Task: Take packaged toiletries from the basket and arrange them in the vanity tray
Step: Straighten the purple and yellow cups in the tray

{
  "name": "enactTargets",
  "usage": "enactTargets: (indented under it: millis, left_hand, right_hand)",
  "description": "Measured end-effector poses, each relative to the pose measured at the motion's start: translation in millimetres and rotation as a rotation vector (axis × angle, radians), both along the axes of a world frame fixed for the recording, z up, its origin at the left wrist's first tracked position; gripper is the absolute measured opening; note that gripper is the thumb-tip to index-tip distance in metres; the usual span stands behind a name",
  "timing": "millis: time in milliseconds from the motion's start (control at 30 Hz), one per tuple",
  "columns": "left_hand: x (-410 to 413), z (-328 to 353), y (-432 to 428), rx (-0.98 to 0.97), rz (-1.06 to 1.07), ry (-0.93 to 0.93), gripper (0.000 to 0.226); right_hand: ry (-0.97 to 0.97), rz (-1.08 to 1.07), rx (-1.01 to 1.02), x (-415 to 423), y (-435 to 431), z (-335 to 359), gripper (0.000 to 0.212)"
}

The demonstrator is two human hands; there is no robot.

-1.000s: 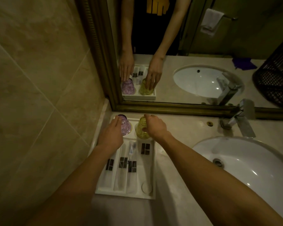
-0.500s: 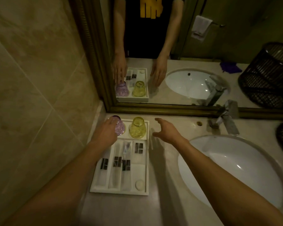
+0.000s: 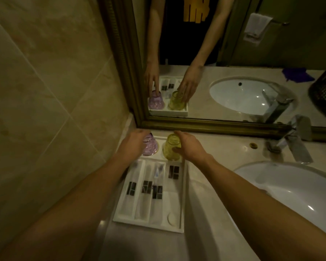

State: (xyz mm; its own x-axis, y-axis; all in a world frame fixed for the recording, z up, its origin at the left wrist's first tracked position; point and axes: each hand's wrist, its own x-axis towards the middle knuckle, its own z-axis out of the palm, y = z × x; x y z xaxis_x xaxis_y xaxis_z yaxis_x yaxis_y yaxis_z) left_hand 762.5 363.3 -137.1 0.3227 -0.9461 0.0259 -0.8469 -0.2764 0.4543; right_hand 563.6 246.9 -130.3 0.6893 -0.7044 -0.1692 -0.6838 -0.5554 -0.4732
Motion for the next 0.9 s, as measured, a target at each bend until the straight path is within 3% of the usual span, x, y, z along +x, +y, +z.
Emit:
enactTargets:
  millis: [167,300,433,633,900]
  left_hand:
    - [-5.5,5.8,1.7,-0.068,-0.015,-0.010,0.023]
    - [-8.5,5.2,-1.7,-0.079,0.000,-0.038,0.027]
    - [-12.4,3.5,-8.5,-0.041,0.041,-0.086,0.048]
    - [-16.4,6.4,-10.8,-0.001,0.047,-0.164,0.033]
    - [-15.3,10.7,-10.5,0.034,0.020,-0.184,0.037]
  right_hand:
    - [-0.032,-0.047,-0.039,2.5,4.5,-5.7,0.064]
    - [-0.049,-0.058,-0.052,2.6,7.3,-6.4,0.061]
    - [-0.048,-0.074,-0.052,4.5,8.3,-8.2,0.059]
    - [-0.050,-0.082,-0.050,5.7,7.3,-8.2,0.060]
    - [-0.040,-0.085,-0.040,8.1,7.1,-8.1,0.060]
